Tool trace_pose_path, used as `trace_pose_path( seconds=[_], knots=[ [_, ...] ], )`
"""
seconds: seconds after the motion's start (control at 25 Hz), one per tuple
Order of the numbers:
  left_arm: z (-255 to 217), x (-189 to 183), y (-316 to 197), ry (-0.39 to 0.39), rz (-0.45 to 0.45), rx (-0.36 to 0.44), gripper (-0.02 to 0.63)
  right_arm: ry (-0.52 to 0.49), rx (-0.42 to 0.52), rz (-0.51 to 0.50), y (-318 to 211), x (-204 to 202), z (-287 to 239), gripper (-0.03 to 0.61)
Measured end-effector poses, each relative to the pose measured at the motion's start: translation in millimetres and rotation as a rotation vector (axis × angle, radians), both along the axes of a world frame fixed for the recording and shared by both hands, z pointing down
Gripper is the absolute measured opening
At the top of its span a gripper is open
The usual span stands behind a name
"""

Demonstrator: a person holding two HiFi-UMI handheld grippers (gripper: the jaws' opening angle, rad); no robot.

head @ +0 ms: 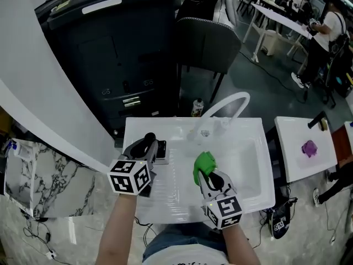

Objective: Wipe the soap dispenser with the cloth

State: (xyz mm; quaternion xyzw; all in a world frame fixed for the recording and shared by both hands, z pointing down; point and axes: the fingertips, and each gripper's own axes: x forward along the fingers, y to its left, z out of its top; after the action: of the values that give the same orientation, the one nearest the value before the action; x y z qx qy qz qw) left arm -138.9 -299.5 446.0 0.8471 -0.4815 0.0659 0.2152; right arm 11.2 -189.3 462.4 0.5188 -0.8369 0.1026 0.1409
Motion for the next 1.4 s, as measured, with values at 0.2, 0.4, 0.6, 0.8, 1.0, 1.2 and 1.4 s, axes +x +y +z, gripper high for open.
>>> trace_pose_path(
  seconds=[0.2,0.4,0.6,0.8,1.0,1.2,1.4],
  knots=[
    [-1.9,2.1,23.7,0.164,-0.041,-0.151,0.094,0.011,0.022,-0.023,18.6,-14.1,-8.4,0.048],
    [-6.4,15.9,42.1,0.201,-0.058,-0.199,0.094,0.032,0.053,-0.082,24.1,-27.2,-16.4,0.048],
    [4.5,19.7,50.1,0.372,-0.172,-0.358,0.094,0.072,0.105,-0.137,27.7,-26.9,-34.8,0.048],
    [20.1,17.2,59.2,0.452,-0.323,-0.449,0.094,0.032,0.142,-0.28,41.3,-38.2,-49.6,0.048],
    [10.7,17.1,67.7,0.504,-0.372,-0.453,0.094,0.059,0.101,-0.468,55.3,-71.1,-37.6,0.048],
    [-9.3,19.7,77.4,0.51,-0.35,-0.422,0.094,0.083,0.109,-0.516,52.7,-93.9,-28.0,0.048],
    [-18.3,10.9,81.7,0.472,-0.367,-0.376,0.094,0.101,0.108,-0.469,45.8,-96.9,-25.5,0.048]
  ],
)
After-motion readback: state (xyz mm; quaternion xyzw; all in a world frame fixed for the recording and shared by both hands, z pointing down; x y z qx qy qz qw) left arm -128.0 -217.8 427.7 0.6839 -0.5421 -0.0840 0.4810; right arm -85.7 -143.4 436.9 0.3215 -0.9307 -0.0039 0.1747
